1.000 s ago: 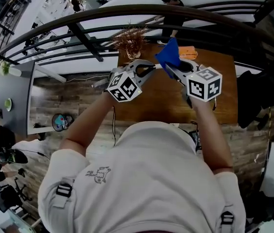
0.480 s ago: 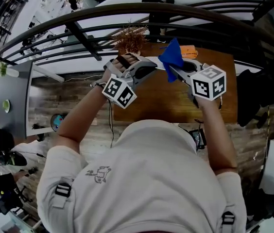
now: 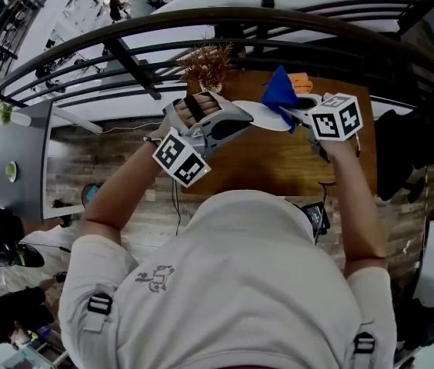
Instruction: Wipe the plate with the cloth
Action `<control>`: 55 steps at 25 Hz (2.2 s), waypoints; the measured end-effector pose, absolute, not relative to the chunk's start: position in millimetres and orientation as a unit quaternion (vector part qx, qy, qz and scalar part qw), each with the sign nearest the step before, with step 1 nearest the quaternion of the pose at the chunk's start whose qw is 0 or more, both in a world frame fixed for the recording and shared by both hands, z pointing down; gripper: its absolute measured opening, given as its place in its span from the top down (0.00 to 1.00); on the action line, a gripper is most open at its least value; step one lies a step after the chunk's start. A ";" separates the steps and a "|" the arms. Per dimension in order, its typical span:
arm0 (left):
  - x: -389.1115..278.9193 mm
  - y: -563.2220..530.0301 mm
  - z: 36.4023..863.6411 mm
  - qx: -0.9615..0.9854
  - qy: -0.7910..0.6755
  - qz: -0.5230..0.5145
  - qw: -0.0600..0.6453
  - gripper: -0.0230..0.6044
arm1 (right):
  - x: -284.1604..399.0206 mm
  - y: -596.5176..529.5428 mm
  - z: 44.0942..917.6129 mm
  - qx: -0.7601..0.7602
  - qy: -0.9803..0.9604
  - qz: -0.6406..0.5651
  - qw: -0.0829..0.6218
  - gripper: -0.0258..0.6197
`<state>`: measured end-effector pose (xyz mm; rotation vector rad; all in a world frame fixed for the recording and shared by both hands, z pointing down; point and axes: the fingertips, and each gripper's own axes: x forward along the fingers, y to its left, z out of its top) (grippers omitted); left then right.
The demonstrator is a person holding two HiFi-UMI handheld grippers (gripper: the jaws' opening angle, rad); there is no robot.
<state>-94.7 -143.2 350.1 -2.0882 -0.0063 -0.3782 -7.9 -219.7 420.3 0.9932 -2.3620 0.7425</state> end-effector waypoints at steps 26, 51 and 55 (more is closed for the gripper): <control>-69.0 -114.1 333.1 -0.860 -0.011 -0.152 0.486 0.93 | 12.9 -179.4 409.4 0.288 -0.874 0.339 0.198 0.81; -70.4 -124.5 340.4 -0.854 -0.006 -0.166 0.493 0.93 | -59.8 -167.7 341.8 0.223 -0.918 0.275 0.177 0.81; -77.4 -129.6 339.5 -0.852 0.001 -0.171 0.495 0.93 | -37.9 -163.6 349.8 0.239 -0.911 0.292 0.168 0.81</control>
